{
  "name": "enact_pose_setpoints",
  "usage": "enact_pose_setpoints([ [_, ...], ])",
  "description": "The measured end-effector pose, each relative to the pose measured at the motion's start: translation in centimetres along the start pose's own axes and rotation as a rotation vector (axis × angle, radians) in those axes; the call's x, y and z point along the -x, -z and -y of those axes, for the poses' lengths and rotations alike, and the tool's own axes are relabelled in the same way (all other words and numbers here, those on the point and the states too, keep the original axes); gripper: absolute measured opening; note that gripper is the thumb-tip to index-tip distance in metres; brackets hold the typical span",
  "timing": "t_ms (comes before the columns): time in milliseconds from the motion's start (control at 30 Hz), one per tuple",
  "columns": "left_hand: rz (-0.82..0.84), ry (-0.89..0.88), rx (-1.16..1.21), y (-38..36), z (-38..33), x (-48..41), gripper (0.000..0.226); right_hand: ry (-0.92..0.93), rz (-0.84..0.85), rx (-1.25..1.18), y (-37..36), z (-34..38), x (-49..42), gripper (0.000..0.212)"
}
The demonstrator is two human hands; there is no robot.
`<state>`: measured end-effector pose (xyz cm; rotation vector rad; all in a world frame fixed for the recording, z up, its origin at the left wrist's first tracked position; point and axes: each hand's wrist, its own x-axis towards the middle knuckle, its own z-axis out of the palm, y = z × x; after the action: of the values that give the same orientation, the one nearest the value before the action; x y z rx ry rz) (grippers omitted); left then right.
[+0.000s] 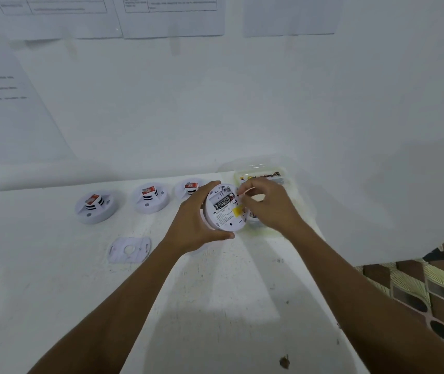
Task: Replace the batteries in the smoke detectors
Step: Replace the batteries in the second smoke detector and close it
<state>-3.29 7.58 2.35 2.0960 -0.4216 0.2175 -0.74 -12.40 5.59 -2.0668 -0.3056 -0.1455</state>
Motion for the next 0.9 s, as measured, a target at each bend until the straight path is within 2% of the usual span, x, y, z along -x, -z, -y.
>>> enact_pose_setpoints([
  [167,-0.017,-0.059,-0.068,-1.2,-0.2,-0.8,0.097,-0.082,-0.185,-0.095,-2.1,0.7,0.9,0.009],
  [333,-0.005,-0.061,-0.149,-2.1,0.2,-1.5,0.094,-0.27,-0.217,-0.231,-2.3,1.2,0.8,0.007],
  [400,-0.024,-0.064,-0.163,-2.0,0.1,-1.6,0.094,-0.29,-0.221,-0.29,-2.1,1.1,0.8,0.008],
  [467,-0.047,-0.049,-0.156,-2.2,0.0,-1.9,0.092,-0.233,-0.259,-0.266,-1.9,1.1,0.9,0.007],
  [567,-0.015,-0.038,-0.131,-3.0,-0.1,-1.9,0.086,-0.052,-0.338,-0.1,-1.6,1.3,0.9,0.012],
  [700,0.032,-0.057,-0.104,-3.7,-0.5,-2.1,0.086,0.079,-0.263,-0.148,-0.7,1.6,0.9,0.013],
  [800,0.008,-0.044,-0.045,-3.0,-0.9,-2.0,0.094,0.082,-0.224,-0.219,1.8,0.8,0.1,0.016],
  [900,-0.059,-0.017,-0.038,-1.9,-0.4,-1.4,0.102,-0.045,-0.265,-0.186,4.4,-1.3,-1.0,0.014],
])
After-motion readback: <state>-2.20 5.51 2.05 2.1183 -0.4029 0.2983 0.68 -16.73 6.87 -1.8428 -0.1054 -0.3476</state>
